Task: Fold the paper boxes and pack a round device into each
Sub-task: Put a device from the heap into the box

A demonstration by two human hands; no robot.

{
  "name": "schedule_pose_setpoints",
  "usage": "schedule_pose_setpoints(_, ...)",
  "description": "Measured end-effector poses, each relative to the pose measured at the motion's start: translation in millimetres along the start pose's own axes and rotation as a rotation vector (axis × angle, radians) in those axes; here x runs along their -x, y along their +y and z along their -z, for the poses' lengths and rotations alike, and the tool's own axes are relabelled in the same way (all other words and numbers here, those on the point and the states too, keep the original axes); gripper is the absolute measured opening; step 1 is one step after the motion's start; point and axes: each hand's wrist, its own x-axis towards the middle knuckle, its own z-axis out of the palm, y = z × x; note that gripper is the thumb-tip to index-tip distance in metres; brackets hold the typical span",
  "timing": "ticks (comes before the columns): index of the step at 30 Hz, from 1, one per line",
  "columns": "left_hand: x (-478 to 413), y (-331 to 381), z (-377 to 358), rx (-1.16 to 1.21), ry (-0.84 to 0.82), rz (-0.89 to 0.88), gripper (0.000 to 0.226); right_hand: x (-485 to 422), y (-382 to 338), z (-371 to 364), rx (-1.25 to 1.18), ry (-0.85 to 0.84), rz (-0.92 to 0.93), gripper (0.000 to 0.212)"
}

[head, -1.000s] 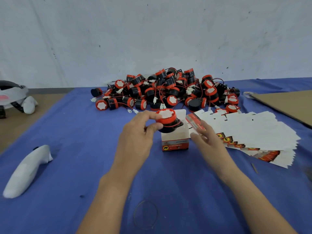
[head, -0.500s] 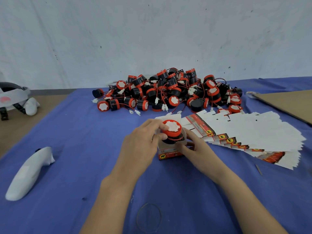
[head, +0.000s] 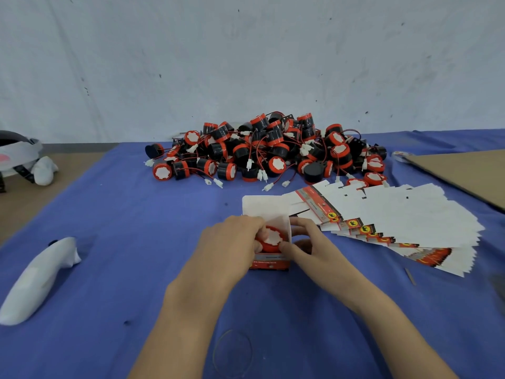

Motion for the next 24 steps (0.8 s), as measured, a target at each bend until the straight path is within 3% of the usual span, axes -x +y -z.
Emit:
schedule_pose_setpoints(4,-2,4,2,-0.024,-0.074,0.002,0.020,-2,0,-14,-0.097,0.073,-0.002,0.028)
schedule_pose_setpoints(10,5,5,29,0.774,0.057,0.060,0.019,-4,-1,-19,-0.163,0.101,-0.027,0.027)
schedule_pose_setpoints(15,1,22,17,1.032,0.136,0.034,0.014,-1,-3,-19,-0.177,0.103,-0.025,0.028)
schedule_pose_setpoints(17,-3,19,9,0.864,0.234,0.049,0.009,0,-4,-19,-0.177,0.105,-0.024,0.029)
schedule_pose_setpoints(19,-7,10,3,0.487,0.292,0.057,0.008,2,-4,-20,-0.175,0.111,-0.021,0.029)
schedule_pose_setpoints(24,-6,-4,-16,0.035,0.245,0.038,0.019,3,-4,-20,-0.163,0.110,-0.002,0.028)
